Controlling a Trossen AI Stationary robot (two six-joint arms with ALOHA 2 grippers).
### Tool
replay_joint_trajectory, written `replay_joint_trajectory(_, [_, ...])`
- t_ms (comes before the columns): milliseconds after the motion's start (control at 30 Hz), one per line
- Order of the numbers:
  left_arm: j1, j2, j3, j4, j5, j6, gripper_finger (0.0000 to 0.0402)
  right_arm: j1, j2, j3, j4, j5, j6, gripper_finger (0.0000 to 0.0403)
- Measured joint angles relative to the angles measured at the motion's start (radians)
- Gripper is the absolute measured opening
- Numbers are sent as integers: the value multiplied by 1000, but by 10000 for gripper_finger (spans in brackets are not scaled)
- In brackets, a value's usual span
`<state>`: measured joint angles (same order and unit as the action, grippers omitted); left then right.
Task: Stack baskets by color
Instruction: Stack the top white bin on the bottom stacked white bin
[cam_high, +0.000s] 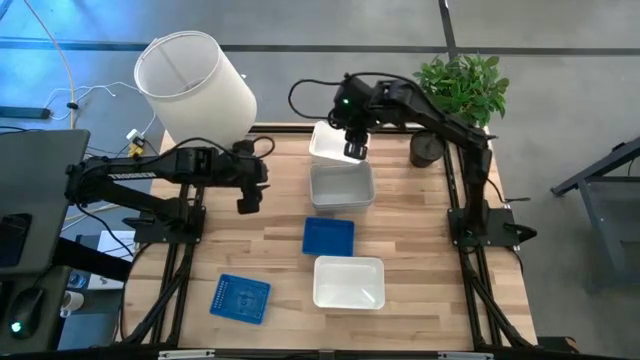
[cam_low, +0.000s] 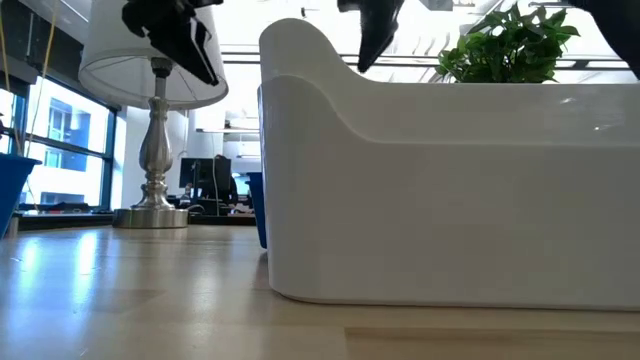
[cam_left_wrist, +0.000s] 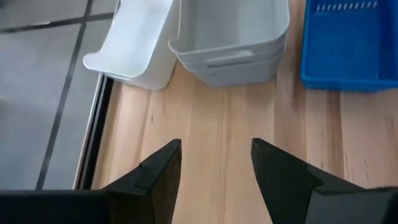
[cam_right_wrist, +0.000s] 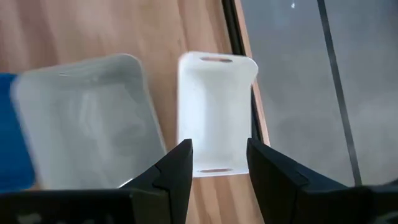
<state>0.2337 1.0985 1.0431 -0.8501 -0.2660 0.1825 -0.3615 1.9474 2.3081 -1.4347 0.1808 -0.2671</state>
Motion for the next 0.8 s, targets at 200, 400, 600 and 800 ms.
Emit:
replay_joint_trajectory(200, [0,0,0,-47,20,1,180,-52,86,0,2,-41,-6,138])
replay_joint_trajectory(400, [0,0,0,-89,47,3,180,-82,185,0,8,-65,-50,138])
replay_joint_trajectory(600, [2,0,0,-100,47,11,180,-101,269,0,34,-172,-116,138])
replay_joint_trajectory(800, [2,0,0,-101,47,11,180,-108,329,0,80,-219,-177,138])
